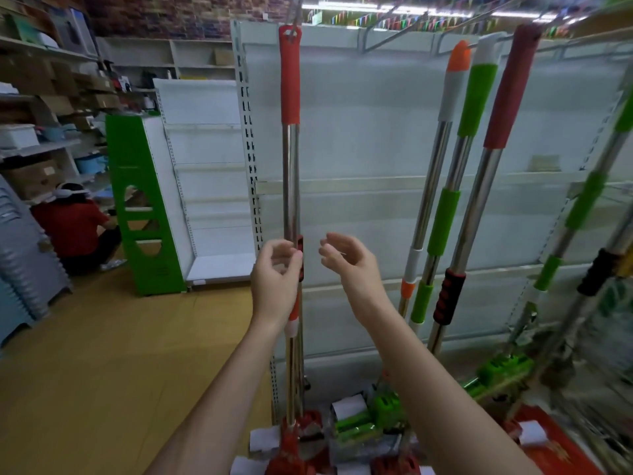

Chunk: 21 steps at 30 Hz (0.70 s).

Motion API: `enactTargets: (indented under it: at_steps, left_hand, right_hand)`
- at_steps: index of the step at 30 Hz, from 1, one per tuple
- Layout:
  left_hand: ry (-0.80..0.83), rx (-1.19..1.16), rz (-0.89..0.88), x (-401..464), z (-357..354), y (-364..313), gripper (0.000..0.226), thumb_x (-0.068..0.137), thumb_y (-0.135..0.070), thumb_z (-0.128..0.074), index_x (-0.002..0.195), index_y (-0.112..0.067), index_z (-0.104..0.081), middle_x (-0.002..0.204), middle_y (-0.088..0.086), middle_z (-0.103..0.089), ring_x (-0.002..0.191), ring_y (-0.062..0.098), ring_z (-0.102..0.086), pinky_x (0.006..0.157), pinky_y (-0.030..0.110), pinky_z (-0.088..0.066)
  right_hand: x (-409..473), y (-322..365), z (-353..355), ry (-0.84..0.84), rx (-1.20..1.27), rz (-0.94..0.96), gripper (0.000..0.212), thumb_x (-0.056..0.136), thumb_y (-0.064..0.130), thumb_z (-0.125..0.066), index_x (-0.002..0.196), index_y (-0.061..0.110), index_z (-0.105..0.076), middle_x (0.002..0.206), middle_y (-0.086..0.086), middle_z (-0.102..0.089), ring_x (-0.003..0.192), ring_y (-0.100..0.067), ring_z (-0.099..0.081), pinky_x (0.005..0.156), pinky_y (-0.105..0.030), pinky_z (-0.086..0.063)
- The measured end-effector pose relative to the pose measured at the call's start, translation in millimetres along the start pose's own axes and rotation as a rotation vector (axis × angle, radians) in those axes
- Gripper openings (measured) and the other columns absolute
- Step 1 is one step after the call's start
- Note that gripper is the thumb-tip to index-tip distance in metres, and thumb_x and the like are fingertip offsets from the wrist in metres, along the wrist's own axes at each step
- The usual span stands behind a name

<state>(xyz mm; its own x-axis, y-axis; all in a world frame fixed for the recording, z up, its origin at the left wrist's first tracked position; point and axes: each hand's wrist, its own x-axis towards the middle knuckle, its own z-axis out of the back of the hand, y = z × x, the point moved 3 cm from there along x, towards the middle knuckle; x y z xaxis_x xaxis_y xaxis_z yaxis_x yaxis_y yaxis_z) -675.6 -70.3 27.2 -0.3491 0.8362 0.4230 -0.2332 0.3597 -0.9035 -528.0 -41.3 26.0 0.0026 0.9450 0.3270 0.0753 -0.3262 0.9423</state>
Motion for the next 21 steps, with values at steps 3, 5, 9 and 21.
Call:
enactTargets:
  at_steps: [3,5,9,21]
  left_hand:
    - [0.165,-0.186,0.083,-20,-20,-17,0.02,0.095,-0.014,-0.068,0.115,-0.011,-0.064,0.112,0.012,-0.071,0.104,0.027,-0.072,0.087,0.033,-0.061]
    - [0.215,-0.265,0.091,-32,-34,-33,0.016,0.095,-0.013,-0.068,0.111,-0.013,-0.065,0.115,0.018,-0.071,0.105,0.032,-0.072,0.087,0.035,-0.062]
    - [0.321,-0.321,0.031,-60,-62,-69,0.015,0.094,-0.02,-0.066,0.109,-0.019,-0.065,0.116,0.019,-0.072,0.103,0.029,-0.074,0.09,0.039,-0.061]
    - [0.421,-0.372,-0.027,-111,-151,-115,0.018,0.092,-0.016,-0.069,0.11,-0.014,-0.067,0.111,0.017,-0.075,0.107,0.034,-0.072,0.098,0.049,-0.057]
  right_hand:
    - [-20,11,29,0.006,0.071,0.002,0.035,0.096,0.018,-0.068,0.13,0.008,-0.063,0.124,-0.01,-0.072,0.118,-0.022,-0.069,0.099,-0.036,-0.058]
    - [-33,20,51,-0.011,0.124,0.015,0.031,0.096,0.016,-0.068,0.126,0.008,-0.066,0.122,-0.012,-0.073,0.118,-0.025,-0.069,0.095,-0.035,-0.059]
    - [-60,40,101,-0.021,0.169,0.057,0.028,0.095,0.016,-0.068,0.122,0.012,-0.068,0.122,-0.014,-0.074,0.117,-0.029,-0.07,0.093,-0.035,-0.058]
    - [-98,81,212,-0.068,0.19,0.107,0.036,0.09,0.024,-0.071,0.124,0.012,-0.067,0.124,-0.016,-0.073,0.12,-0.038,-0.067,0.099,-0.045,-0.056]
